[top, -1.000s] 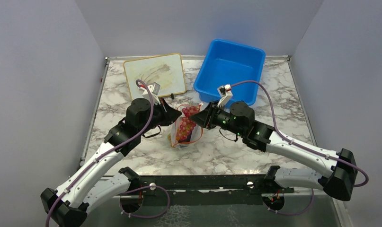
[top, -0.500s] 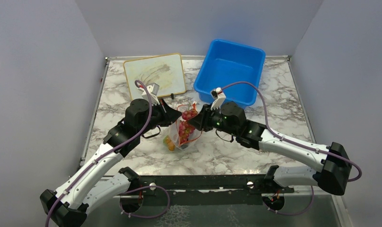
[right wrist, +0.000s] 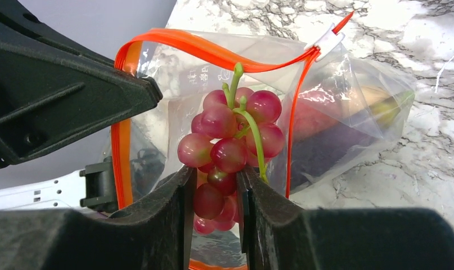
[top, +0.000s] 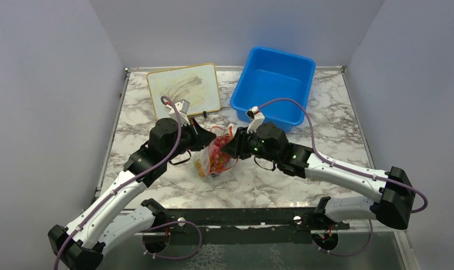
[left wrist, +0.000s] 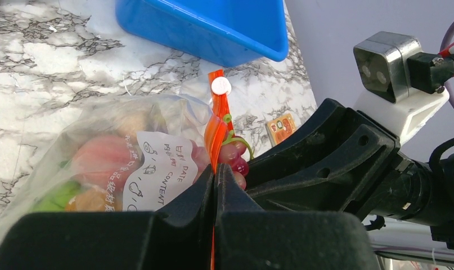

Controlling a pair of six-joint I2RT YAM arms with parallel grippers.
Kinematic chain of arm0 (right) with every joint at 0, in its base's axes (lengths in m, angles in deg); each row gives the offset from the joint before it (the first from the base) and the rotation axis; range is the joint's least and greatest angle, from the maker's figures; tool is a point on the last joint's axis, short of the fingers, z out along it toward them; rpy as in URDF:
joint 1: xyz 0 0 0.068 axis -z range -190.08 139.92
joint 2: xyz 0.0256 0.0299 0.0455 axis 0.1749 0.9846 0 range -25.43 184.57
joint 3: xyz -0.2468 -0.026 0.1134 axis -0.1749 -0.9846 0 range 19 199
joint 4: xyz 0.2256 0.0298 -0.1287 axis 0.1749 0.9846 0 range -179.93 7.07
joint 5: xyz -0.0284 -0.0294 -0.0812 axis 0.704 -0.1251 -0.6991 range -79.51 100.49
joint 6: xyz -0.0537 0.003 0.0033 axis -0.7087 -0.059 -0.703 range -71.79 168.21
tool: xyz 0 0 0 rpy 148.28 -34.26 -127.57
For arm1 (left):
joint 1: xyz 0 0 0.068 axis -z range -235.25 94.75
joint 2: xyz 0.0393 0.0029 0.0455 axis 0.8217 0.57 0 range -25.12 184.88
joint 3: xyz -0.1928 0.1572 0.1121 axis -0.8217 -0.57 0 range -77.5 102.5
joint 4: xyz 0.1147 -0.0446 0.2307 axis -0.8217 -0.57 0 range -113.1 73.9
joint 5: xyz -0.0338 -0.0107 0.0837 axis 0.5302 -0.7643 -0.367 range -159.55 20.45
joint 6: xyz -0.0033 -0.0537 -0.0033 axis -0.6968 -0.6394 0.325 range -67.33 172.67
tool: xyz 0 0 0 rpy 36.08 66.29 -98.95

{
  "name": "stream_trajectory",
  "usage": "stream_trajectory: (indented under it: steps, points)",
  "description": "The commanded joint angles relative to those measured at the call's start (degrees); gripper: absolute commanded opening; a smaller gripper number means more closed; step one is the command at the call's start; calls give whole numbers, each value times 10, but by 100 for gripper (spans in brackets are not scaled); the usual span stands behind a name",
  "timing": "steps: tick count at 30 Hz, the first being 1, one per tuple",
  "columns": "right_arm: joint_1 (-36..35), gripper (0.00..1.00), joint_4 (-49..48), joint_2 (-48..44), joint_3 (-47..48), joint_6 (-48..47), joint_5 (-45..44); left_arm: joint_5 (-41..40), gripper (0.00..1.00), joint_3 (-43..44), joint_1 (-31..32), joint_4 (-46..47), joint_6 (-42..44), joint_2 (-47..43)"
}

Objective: Place the food in the zip-top bag and seal the zipper
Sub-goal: Place the fake fruit in the zipper food storage bag.

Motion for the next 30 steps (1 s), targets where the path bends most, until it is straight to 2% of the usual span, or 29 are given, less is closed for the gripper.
stream_trajectory:
  steps: [1,11,22,28,30]
  points:
    - [-14,31,2,0,22,11,-2,11,0,-4,2,33,-5,-7]
    - [-33,35,17,17,21,32,-14,8,0,-8,2,34,-5,-9]
    - [-34,57,64,-5,73,-3,-51,3,0,-11,2,32,1,-11]
    - [-34,61,93,-42,94,-17,-59,1,0,-16,1,32,11,-14]
    - [-34,60,96,-51,99,-53,-51,8,0,-14,1,33,20,-11]
